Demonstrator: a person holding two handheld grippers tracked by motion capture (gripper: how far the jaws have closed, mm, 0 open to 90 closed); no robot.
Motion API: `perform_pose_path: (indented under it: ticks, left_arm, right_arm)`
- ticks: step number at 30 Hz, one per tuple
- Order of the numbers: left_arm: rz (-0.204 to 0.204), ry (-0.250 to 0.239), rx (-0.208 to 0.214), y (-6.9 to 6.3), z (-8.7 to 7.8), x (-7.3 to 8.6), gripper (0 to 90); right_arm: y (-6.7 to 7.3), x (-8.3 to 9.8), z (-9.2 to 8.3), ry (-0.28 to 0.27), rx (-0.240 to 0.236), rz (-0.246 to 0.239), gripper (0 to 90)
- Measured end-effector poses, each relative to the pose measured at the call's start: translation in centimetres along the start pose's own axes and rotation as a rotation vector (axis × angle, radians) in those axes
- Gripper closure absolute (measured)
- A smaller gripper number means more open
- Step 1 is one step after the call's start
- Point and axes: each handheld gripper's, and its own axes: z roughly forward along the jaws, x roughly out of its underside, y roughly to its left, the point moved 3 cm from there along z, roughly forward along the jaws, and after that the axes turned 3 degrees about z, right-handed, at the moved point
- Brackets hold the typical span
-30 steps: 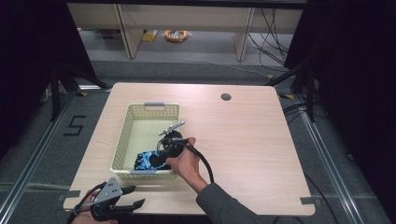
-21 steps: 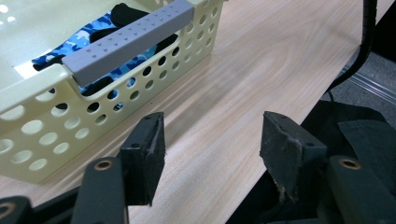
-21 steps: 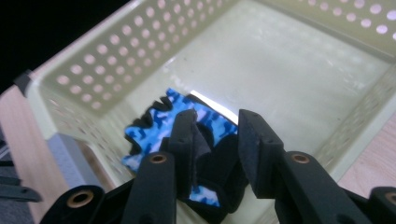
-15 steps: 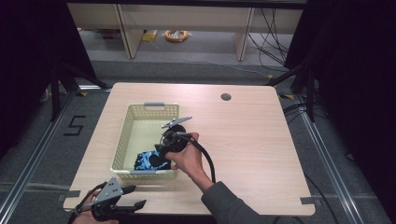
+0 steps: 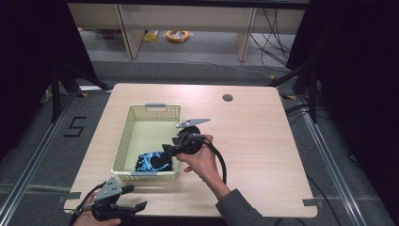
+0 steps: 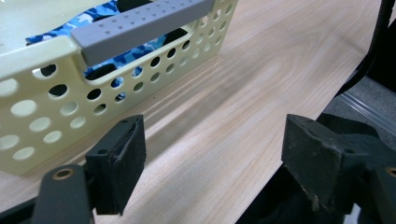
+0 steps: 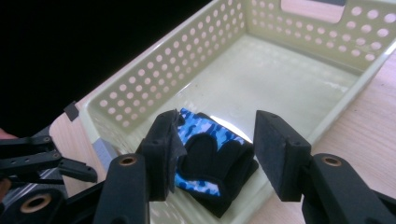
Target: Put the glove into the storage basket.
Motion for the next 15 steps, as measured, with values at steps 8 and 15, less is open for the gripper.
perform_pose_path:
  ticks: [8,15]
  left_arm:
    - [-0.009,0.002,-0.018,0.3,0.3,0.3,19.5]
    - [-0.019,-0.004,-0.026,0.3,0.6,0.4,19.7]
  right_arm:
    - [-1.2,1.0,-2.8,-0.029,-0.014,0.029,46.2]
    - [-2.4,2.0,-5.7,-0.102,-0.009,0.075,43.2]
